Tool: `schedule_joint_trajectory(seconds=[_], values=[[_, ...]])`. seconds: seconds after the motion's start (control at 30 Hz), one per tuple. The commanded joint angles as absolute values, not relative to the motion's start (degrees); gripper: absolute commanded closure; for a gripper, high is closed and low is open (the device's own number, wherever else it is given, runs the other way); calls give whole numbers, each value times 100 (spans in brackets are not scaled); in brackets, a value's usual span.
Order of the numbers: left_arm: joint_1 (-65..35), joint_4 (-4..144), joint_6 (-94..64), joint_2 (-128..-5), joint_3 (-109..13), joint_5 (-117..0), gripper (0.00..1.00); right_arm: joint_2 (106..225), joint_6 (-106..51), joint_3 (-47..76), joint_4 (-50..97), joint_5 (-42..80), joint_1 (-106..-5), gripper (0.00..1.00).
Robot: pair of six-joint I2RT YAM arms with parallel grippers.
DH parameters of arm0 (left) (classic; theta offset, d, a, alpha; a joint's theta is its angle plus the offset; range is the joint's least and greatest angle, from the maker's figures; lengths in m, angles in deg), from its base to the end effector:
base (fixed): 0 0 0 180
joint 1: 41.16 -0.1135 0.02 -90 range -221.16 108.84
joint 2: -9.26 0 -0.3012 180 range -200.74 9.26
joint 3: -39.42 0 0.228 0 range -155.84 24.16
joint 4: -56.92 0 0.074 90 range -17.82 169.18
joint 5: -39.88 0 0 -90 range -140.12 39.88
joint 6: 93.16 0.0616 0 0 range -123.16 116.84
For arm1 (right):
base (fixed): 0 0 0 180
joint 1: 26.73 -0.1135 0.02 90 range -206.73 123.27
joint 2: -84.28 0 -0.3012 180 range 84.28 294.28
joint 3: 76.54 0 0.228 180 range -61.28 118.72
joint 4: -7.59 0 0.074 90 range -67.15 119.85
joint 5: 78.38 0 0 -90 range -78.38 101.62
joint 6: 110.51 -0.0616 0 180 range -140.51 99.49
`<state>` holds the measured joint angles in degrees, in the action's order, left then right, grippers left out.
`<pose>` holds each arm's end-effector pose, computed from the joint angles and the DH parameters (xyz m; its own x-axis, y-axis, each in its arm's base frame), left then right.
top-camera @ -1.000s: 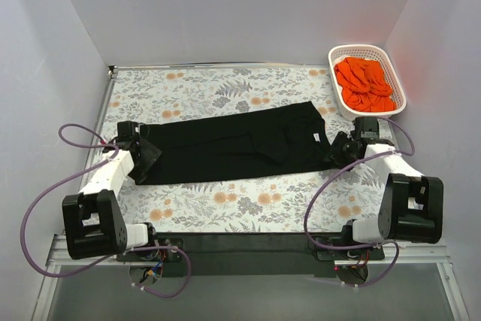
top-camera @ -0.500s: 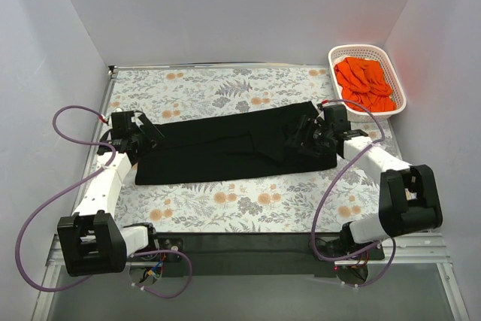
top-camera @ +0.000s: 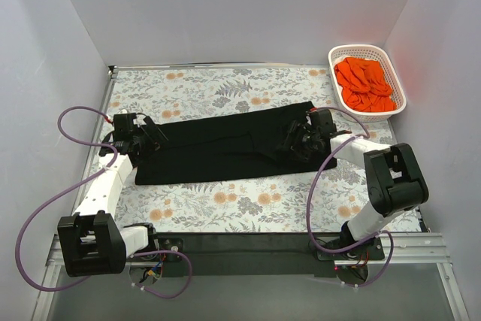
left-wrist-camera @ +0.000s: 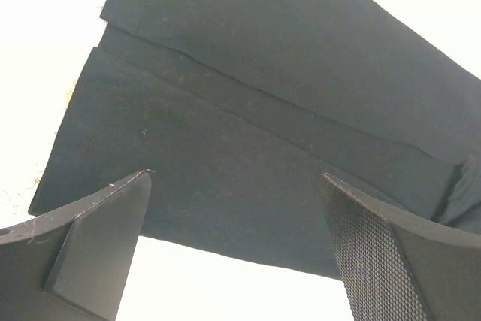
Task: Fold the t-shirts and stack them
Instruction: Fold the tshirt
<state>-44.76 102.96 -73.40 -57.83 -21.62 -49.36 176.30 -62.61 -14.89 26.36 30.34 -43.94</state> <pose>0.2123 0.0142 0.2599 -0.1995 -0.9554 -0.2176 -0.7650 0.2906 -0.5747 0.2940 0.1118 0.1991 -0.8584 0.3988 -0.3227 0.1276 0.7752 0.6187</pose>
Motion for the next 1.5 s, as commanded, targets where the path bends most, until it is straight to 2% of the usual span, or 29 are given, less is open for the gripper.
schedule_joint_trajectory(seconds=[0.0,0.27,0.67,0.87,1.03,1.33,1.47], values=[[-4441,10189,-7233,-5736,-2198,-5012,12,17744,-6384,-1303,2373,3166,-4518,38],[-4415,10162,-7233,-5789,-2180,-5196,12,18147,-6375,-574,2373,3271,-4676,39],[-4362,10162,-7163,-5947,-2286,-5539,12,19519,-6050,1482,2390,3930,-4817,40],[-4196,10145,-7137,-6114,-2426,-5916,12,19520,-4858,2072,3171,3257,-4730,42],[-3739,9969,-7154,-6308,-2505,-6031,12,19283,-3898,2037,3602,2806,-4334,51],[-3703,9811,-7461,-6799,-2391,-5847,13,19554,-1772,2353,4043,2709,-4202,56],[-3703,9819,-7576,-6932,-2295,-5698,13,19818,-1427,2642,4095,3216,-4202,68]])
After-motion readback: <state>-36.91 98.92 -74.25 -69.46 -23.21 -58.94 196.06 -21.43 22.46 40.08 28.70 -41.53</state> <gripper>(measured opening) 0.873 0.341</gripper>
